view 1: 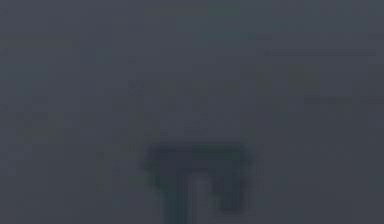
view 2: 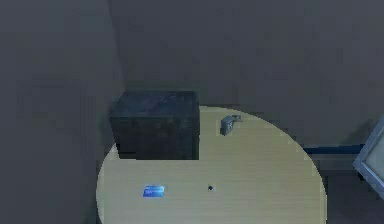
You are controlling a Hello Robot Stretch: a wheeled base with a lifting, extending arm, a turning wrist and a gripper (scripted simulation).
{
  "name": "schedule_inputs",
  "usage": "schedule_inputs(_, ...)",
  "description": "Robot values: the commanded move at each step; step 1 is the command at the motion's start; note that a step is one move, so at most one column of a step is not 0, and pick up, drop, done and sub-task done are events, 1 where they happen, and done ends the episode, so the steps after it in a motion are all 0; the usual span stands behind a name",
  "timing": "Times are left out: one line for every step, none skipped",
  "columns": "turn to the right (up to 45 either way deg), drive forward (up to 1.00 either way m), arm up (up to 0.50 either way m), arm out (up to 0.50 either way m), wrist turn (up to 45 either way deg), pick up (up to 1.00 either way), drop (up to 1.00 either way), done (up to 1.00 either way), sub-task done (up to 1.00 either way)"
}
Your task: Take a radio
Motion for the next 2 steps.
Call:
schedule_inputs(0.0,0.00,0.50,0.00,0.0,0.00,0.00,0.00,0.00)
schedule_inputs(0.0,0.00,0.28,0.00,0.0,0.00,0.00,0.00,0.00)
